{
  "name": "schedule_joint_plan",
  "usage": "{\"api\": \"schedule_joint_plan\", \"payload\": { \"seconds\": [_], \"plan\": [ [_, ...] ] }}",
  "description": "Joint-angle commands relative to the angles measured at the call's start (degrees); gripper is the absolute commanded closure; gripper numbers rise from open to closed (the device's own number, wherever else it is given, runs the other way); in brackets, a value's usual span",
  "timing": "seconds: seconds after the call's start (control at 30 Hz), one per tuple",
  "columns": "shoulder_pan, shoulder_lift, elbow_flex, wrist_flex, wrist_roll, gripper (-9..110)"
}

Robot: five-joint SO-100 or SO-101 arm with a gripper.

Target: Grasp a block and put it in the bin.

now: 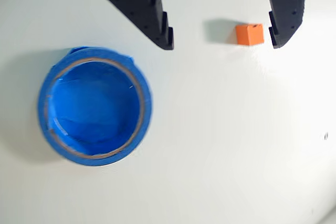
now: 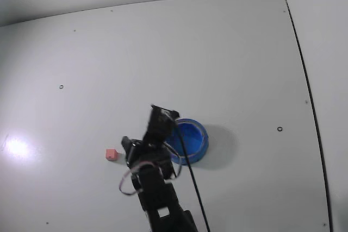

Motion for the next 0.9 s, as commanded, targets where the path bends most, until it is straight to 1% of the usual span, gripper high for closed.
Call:
{"api": "schedule_joint_plan", "payload": {
  "seconds": [0.0, 0.13, 0.3, 0.87],
  "plan": [
    [-5.6, -18.6, -18.3, 0.1, -0.4, 75],
    [-8.9, -31.7, -28.0, 0.1, -0.1, 75],
    [-10.4, -41.9, -34.6, 0.0, -0.1, 75],
    [-10.4, -56.8, -37.3, -0.8, 0.0, 75]
  ]
}}
